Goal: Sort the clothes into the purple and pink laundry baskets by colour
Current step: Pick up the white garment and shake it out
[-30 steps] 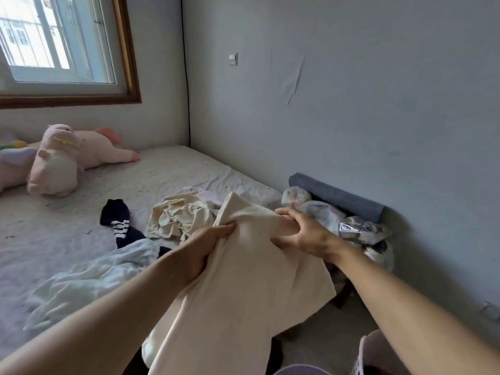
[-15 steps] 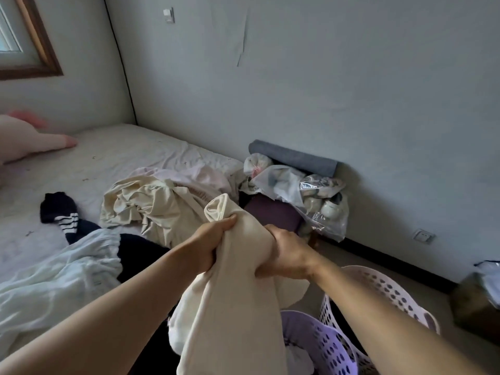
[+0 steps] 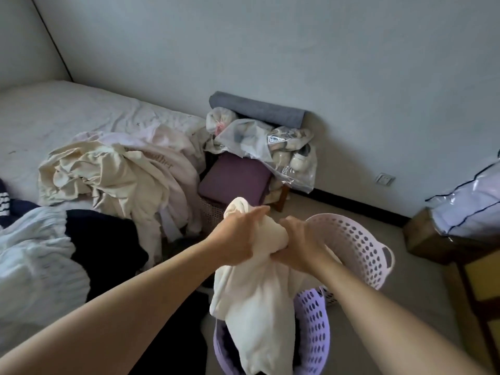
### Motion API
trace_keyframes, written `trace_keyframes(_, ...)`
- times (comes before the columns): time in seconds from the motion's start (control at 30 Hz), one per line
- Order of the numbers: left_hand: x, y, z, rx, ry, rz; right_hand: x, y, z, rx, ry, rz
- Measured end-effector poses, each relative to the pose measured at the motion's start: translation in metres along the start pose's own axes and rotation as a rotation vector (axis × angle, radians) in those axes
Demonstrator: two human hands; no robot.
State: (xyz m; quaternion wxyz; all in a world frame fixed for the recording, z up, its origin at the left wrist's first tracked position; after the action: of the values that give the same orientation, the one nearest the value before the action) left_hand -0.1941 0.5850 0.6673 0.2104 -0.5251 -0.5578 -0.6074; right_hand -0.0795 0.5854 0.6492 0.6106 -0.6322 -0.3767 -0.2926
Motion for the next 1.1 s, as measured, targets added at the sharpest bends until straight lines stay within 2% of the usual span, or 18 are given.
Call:
trace_keyframes(0.13, -0.043, 0.011, 0.019, 0.065, 0.000, 0.321, -0.020, 0.045, -0.003, -0.019, -0.035, -0.103)
trace_keyframes(0.33, -0.074, 0.042, 0.072, 0.044, 0.069, 0.511, -0.018, 0.114, 0.004, -0.125, -0.042, -0.149)
trace_keyframes(0.53, -0.102, 0.076, 0.120, -0.028, 0.094, 0.540, 0.000, 0.173, 0.020, -0.166, -0.023, -0.160)
trace_keyframes(0.7, -0.132, 0.087, 0.143, -0.143, 0.077, 0.539, -0.011, 0.206, 0.024, -0.162, 0.006, -0.172)
trace_keyframes(1.1, -0.222, 0.020, 0.137, -0.019, -0.066, 0.496, -0.113, 0.235, 0.029, -0.112, -0.087, -0.150)
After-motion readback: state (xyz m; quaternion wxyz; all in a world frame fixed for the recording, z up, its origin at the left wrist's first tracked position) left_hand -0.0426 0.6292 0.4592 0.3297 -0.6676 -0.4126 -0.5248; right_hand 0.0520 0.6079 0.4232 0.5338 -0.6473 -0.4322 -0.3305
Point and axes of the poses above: each hand's wrist, its own z-axis towards the middle knuckle, its own x-axis out of the back of the hand, y = z × x, the point moved 10 cm from there along z, towards the middle knuckle, and after that the axes turned 8 degrees about z, right-handed, at the moved point
